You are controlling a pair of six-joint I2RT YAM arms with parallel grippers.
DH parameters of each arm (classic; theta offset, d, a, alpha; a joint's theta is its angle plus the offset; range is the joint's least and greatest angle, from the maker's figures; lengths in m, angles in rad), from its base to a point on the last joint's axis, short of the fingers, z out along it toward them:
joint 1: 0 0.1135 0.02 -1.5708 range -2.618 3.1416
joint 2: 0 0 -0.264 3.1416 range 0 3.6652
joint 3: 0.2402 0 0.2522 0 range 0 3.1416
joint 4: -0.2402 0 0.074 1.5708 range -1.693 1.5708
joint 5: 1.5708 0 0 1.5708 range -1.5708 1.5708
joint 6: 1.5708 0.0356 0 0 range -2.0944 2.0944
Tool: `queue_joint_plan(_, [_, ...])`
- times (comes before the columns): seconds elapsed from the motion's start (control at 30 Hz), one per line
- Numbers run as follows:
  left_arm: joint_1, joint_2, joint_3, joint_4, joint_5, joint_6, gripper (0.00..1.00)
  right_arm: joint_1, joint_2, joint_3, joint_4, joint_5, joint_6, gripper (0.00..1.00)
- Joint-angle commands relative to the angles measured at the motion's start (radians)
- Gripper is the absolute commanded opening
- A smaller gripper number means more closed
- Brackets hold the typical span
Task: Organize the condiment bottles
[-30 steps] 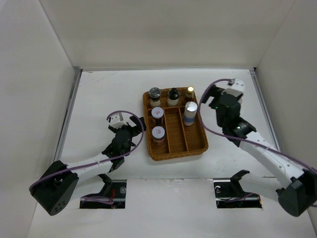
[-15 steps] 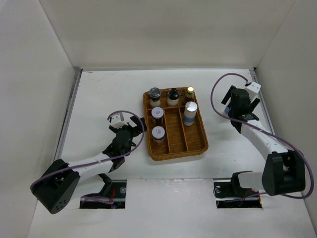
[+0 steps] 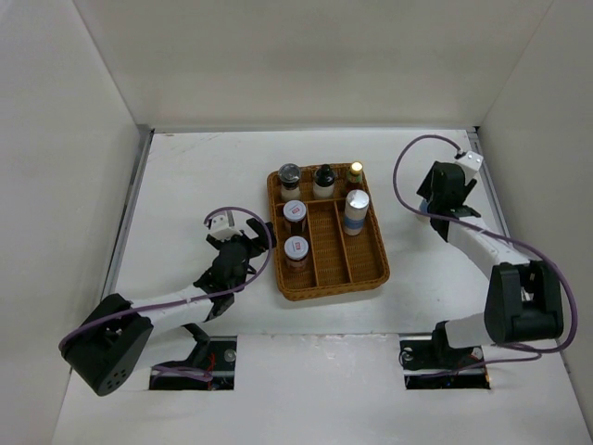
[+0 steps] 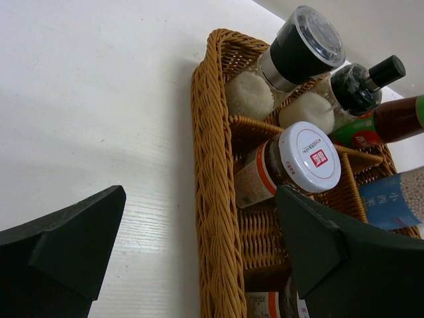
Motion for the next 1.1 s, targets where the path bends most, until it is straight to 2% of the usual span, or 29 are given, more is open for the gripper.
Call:
queue_joint_plan(0.0, [0.005, 0.007, 0.022, 0.050, 0.010, -0.008, 1.00, 0.062, -0.144, -0.018, 0.094, 0.093, -0.028, 0.55])
queue_joint_plan(0.1, [-0.003, 0.000, 0.020, 0.052, 0.017, -0.010, 1.00, 0.163, -0.328, -0.084, 0.051, 0.178, -0.052, 0.55])
queue_joint_plan(0.2, [-0.004, 0.020, 0.030, 0.052, 0.022, -0.011, 1.00, 0.293, -0.500, -0.123, -0.070, 0.219, -0.043, 0.54])
queue_joint_plan(0.3, [0.000, 0.008, 0.030, 0.052, 0.034, -0.011, 1.00, 0.424, -0.594, -0.124, -0.196, 0.257, -0.008, 0.54])
queue_joint_plan(0.43, [0.015, -0.019, 0.028, 0.043, 0.025, -0.010, 1.00, 0.617, -0.634, -0.101, -0.319, 0.282, 0.059, 0.54])
queue_joint_plan(0.6, [0.040, -0.024, 0.025, 0.040, 0.019, -0.010, 1.00, 0.837, -0.562, -0.081, -0.284, 0.281, 0.099, 0.54])
queue_joint_plan(0.67, [0.051, -0.029, 0.024, 0.031, 0.020, -0.010, 1.00, 0.880, -0.518, -0.077, -0.255, 0.284, 0.098, 0.54])
queue_joint_plan(0.83, [0.092, -0.050, 0.020, 0.004, 0.023, -0.010, 1.00, 0.892, -0.451, -0.129, -0.173, 0.265, 0.099, 0.54])
queue_joint_plan(1.07, [0.120, -0.092, 0.010, -0.038, 0.019, -0.008, 1.00, 0.883, -0.477, -0.248, -0.109, 0.221, 0.132, 0.56])
